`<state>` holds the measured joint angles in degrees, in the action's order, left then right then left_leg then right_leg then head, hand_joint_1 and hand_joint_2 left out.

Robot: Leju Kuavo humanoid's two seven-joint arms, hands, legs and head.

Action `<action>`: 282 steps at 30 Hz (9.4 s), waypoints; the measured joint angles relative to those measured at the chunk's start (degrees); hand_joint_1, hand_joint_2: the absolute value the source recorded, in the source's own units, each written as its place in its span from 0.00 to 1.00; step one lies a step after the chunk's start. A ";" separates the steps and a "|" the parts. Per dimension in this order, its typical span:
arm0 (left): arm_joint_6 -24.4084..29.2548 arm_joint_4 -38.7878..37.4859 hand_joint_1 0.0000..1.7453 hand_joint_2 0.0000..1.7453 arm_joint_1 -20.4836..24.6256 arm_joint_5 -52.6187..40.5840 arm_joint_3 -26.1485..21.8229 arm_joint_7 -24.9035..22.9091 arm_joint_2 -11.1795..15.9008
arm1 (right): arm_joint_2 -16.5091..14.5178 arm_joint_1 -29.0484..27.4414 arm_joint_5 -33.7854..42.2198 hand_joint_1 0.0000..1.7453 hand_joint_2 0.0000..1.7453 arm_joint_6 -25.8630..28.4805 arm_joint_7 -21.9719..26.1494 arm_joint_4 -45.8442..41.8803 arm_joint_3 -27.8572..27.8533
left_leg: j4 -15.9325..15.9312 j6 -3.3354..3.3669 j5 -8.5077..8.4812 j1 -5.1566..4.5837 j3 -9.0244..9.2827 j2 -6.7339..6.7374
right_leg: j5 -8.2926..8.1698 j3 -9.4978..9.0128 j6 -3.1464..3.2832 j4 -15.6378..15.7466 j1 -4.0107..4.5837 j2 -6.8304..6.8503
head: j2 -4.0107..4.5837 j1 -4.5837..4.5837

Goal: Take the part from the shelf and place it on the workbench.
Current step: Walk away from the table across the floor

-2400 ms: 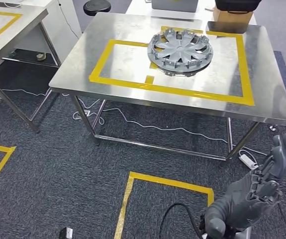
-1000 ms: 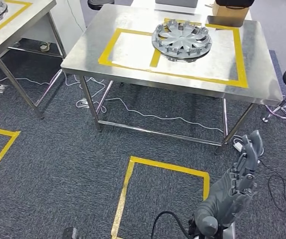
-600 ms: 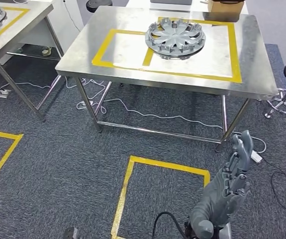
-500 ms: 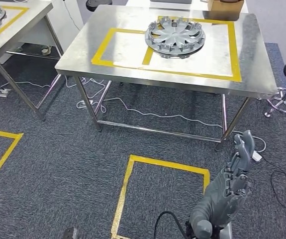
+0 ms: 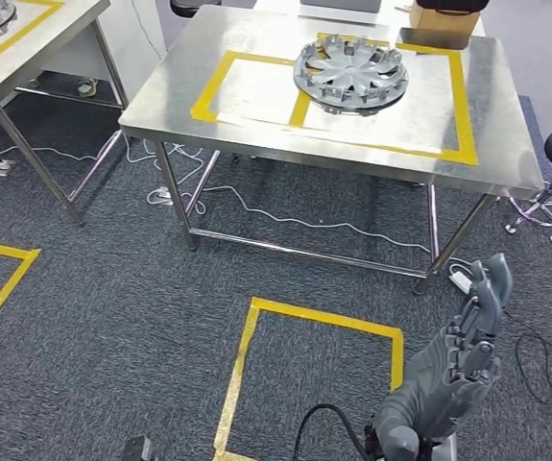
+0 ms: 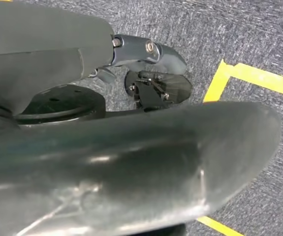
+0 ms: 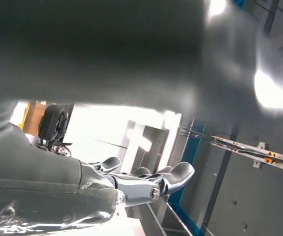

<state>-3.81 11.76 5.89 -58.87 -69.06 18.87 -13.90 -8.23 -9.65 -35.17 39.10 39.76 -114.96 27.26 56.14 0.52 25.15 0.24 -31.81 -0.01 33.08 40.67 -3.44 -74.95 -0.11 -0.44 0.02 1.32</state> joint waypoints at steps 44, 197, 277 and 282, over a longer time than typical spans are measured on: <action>9.87 0.00 0.00 0.00 -0.17 -8.10 4.40 -18.05 -0.13 | -3.86 -1.14 -4.98 0.00 1.00 -0.02 0.13 -3.84 -5.52 | 13.33 -3.01 5.97 -0.12 -7.92 -1.08 | -7.26 -9.01 2.68 17.51 -0.39 1.03 | 0.00 -0.83; 11.13 0.01 0.00 0.00 -0.24 -7.29 4.13 -16.51 -0.03 | -3.92 -1.47 -4.88 0.00 1.00 -0.02 0.28 -3.80 -5.64 | 6.01 -3.08 2.49 0.08 -4.81 -3.11 | -6.58 -8.65 3.23 16.52 -0.56 -0.72 | 0.00 -1.02; 10.66 0.02 0.00 0.00 -0.22 -7.15 4.13 -16.45 -0.20 | -2.29 -0.97 4.22 0.00 1.00 -1.05 -11.73 9.90 -6.15 | 0.03 -0.51 -0.70 0.11 -0.99 -0.45 | 1.05 -1.09 0.31 0.48 -0.04 0.76 | -0.02 -0.62; 9.93 0.02 0.00 0.00 -0.17 -8.28 4.27 -16.44 -0.11 | -1.49 3.19 11.82 0.00 1.00 -7.41 -19.31 26.59 -6.54 | 0.20 -1.34 -0.65 0.08 -0.85 -1.13 | -6.50 -7.36 0.66 14.31 -0.37 0.13 | -0.02 -0.63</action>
<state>6.12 11.78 5.72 -67.15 -64.79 2.43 -14.01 -9.72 -6.46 -23.36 31.70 20.45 -88.36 20.73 56.34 -0.81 24.50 0.31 -32.66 -1.14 26.59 33.31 -2.78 -60.64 -0.48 -0.31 0.01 0.68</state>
